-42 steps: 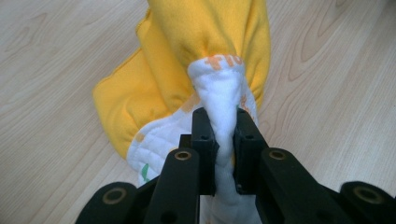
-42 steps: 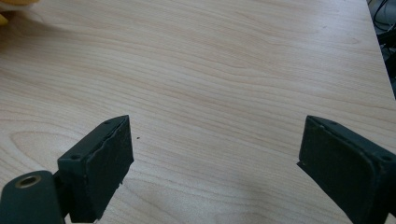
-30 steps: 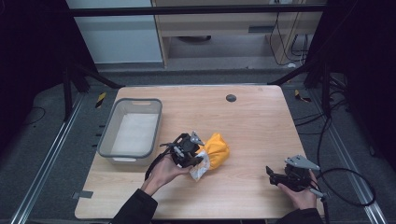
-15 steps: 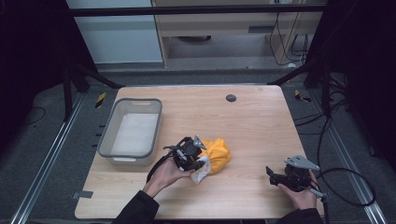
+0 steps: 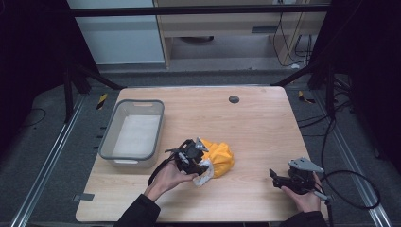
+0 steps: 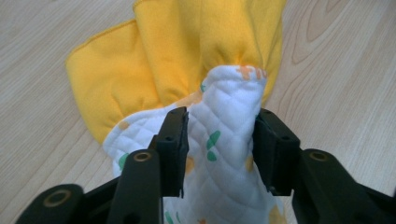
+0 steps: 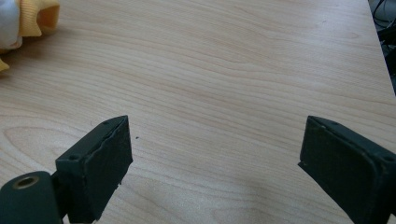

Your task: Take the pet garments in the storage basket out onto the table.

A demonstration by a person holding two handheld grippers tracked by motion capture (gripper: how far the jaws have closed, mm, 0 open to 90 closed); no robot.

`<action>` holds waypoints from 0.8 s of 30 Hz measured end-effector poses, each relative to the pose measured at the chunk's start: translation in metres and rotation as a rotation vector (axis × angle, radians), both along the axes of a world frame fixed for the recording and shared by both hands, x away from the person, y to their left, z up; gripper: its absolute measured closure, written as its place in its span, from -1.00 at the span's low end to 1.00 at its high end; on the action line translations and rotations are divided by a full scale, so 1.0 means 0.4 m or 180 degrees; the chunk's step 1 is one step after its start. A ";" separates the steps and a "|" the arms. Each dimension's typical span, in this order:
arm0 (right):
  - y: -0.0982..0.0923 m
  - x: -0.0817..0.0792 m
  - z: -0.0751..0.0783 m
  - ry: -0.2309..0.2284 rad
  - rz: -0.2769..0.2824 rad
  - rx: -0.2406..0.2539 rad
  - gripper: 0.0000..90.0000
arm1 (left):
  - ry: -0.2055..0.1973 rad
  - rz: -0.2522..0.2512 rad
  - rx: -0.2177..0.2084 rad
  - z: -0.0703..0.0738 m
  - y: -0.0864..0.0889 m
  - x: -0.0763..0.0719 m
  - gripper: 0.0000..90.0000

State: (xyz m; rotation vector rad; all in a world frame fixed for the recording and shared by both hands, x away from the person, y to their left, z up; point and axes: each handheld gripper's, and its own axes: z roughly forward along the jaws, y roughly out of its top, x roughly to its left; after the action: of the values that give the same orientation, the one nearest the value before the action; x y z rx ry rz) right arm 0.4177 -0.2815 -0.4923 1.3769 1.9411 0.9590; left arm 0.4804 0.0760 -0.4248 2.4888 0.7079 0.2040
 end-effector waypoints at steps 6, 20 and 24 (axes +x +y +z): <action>-0.001 0.000 0.000 0.0002 -0.0001 0.0007 -0.81 | -0.0043 0.0011 -0.0134 0.014 0.018 -0.007 0.03; -0.002 -0.001 0.001 -0.0014 -0.0006 0.0040 -0.82 | -0.0268 0.0100 -0.0397 0.044 0.081 -0.046 -0.17; -0.001 -0.001 0.000 -0.0007 -0.0012 0.0054 -0.83 | -0.0318 0.0176 -0.0497 0.038 0.115 -0.053 -0.28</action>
State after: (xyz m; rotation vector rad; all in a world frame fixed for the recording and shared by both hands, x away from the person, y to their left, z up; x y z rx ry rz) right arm 0.4172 -0.2821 -0.4921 1.3881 1.9323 0.9769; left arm 0.4592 0.1221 -0.4096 2.2960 0.7230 0.2806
